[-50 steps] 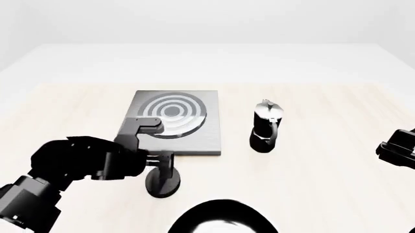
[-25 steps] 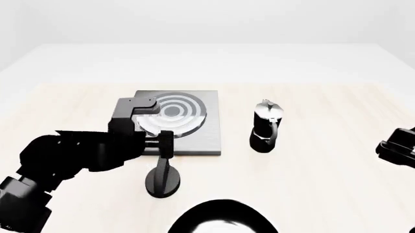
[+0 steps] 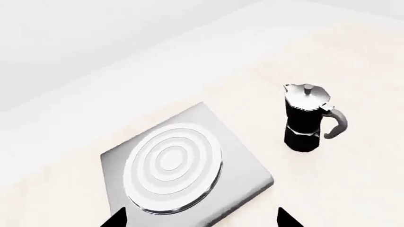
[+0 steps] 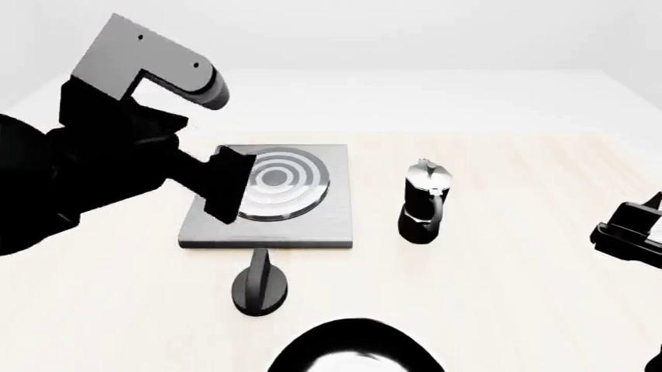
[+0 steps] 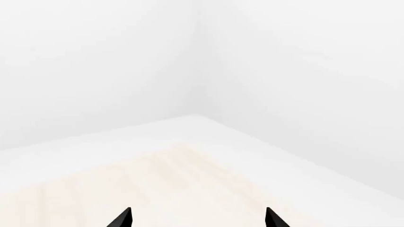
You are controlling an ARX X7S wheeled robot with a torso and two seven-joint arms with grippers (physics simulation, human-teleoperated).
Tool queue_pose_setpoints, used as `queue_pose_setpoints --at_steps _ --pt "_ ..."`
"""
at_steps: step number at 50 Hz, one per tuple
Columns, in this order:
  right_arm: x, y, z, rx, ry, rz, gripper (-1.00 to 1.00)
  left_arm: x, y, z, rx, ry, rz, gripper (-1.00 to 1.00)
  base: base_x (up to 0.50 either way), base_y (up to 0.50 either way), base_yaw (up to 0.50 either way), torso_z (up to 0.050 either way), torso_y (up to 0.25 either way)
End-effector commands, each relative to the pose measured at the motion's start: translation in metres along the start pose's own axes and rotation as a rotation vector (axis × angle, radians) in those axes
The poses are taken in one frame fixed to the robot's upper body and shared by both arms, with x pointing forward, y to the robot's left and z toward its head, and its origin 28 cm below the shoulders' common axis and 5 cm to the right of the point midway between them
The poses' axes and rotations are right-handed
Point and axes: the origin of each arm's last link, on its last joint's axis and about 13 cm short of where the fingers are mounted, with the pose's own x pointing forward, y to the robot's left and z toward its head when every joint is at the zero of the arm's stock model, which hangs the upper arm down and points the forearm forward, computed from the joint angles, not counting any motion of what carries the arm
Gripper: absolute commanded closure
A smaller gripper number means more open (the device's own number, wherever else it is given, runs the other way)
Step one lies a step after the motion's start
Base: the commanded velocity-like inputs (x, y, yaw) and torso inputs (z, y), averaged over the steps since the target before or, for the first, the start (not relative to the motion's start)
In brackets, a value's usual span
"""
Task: Turn on the stove and put the frying pan on it.
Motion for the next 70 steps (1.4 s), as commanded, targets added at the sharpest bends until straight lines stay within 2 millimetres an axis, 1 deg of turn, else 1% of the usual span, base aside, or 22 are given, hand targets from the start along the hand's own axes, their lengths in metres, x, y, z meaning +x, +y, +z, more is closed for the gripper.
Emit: queue_pose_setpoints --at_steps 1,3,4,5,8,9,12,16,19,21,26,29,31,32,39,44,52,55,58,67,70 --pt "0.001 -0.001 0.0 -0.003 0.004 0.0 -1.0 -0.044 -0.015 -0.008 0.37 0.064 -0.163 -1.0 0.0 0.0 0.0 0.0 0.0" --pt "0.001 -0.001 0.001 -0.004 0.005 0.0 -1.0 -0.048 -0.018 -0.01 0.416 0.096 -0.21 -1.0 0.0 0.0 0.0 0.0 0.0" --pt "0.001 -0.001 0.001 -0.004 0.005 0.001 -1.0 -0.05 -0.019 -0.01 0.42 0.11 -0.217 -1.0 0.0 0.0 0.0 0.0 0.0" --pt "0.001 -0.001 0.001 -0.005 0.006 0.0 -1.0 -0.054 -0.019 -0.01 0.459 0.135 -0.215 -1.0 0.0 0.0 0.0 0.0 0.0" --pt "0.001 -0.002 0.0 -0.008 0.008 -0.001 -1.0 -0.061 -0.019 -0.008 0.458 0.141 -0.228 -1.0 0.0 0.0 0.0 0.0 0.0" --pt "0.001 -0.002 0.001 -0.008 0.008 -0.002 -1.0 -0.067 -0.018 -0.005 0.467 0.155 -0.224 -1.0 0.0 0.0 0.0 0.0 0.0" --pt "0.002 -0.001 0.001 -0.01 0.008 -0.001 -1.0 -0.076 -0.018 0.0 0.469 0.169 -0.221 -1.0 0.0 0.0 0.0 0.0 0.0" --pt "0.001 -0.001 -0.001 -0.011 0.011 0.001 -1.0 -0.095 -0.017 0.006 0.466 0.181 -0.208 -1.0 0.0 0.0 0.0 0.0 0.0" --pt "0.002 -0.002 -0.003 -0.012 0.017 -0.003 -1.0 -0.103 -0.018 0.007 0.464 0.192 -0.203 -1.0 0.0 0.0 0.0 0.0 0.0" --pt "0.002 -0.002 -0.003 -0.013 0.017 -0.005 -1.0 -0.11 -0.019 0.005 0.462 0.205 -0.202 -1.0 0.0 0.0 0.0 0.0 0.0" --pt "0.001 -0.004 -0.002 -0.016 0.016 -0.012 -1.0 -0.116 -0.024 -0.006 0.49 0.314 -0.22 -1.0 0.0 0.0 0.0 0.0 0.0" --pt "0.001 -0.004 -0.001 -0.015 0.016 -0.015 -1.0 -0.121 -0.028 -0.008 0.486 0.334 -0.238 -1.0 0.0 0.0 0.0 0.0 0.0" --pt "0.002 -0.004 -0.002 -0.015 0.016 -0.015 -1.0 -0.122 -0.03 -0.011 0.482 0.351 -0.248 -1.0 0.0 0.0 0.0 0.0 0.0" --pt "0.002 -0.004 -0.002 -0.016 0.017 -0.014 -1.0 -0.123 -0.032 -0.017 0.487 0.377 -0.264 -1.0 0.0 0.0 0.0 0.0 0.0" --pt "0.002 -0.004 -0.001 -0.02 0.018 -0.016 -1.0 -0.122 -0.039 -0.03 0.483 0.417 -0.299 -1.0 0.0 0.0 0.0 0.0 0.0" --pt "0.002 -0.004 0.0 -0.016 0.023 -0.023 -1.0 -0.12 -0.048 -0.044 0.485 0.447 -0.356 -1.0 0.0 0.0 0.0 0.0 0.0" --pt "0.003 -0.003 -0.001 -0.023 0.03 -0.04 -1.0 -0.115 -0.054 -0.053 0.474 0.455 -0.407 -1.0 0.0 0.0 0.0 0.0 0.0" --pt "0.003 -0.003 0.001 -0.021 0.028 -0.036 -1.0 -0.114 -0.053 -0.055 0.469 0.463 -0.41 -1.0 0.0 0.0 0.0 0.0 0.0" --pt "0.004 -0.002 0.001 -0.029 0.025 -0.039 -1.0 -0.111 -0.043 -0.052 0.436 0.472 -0.339 -1.0 0.0 0.0 0.0 0.0 0.0" --pt "0.004 -0.002 0.001 -0.029 0.025 -0.039 -1.0 -0.111 -0.043 -0.052 0.436 0.472 -0.339 -1.0 0.0 0.0 0.0 0.0 0.0" --pt "0.004 -0.001 0.001 -0.039 0.029 -0.038 -1.0 -0.107 -0.041 -0.057 0.434 0.487 -0.353 -1.0 0.0 0.0 0.0 0.0 0.0"
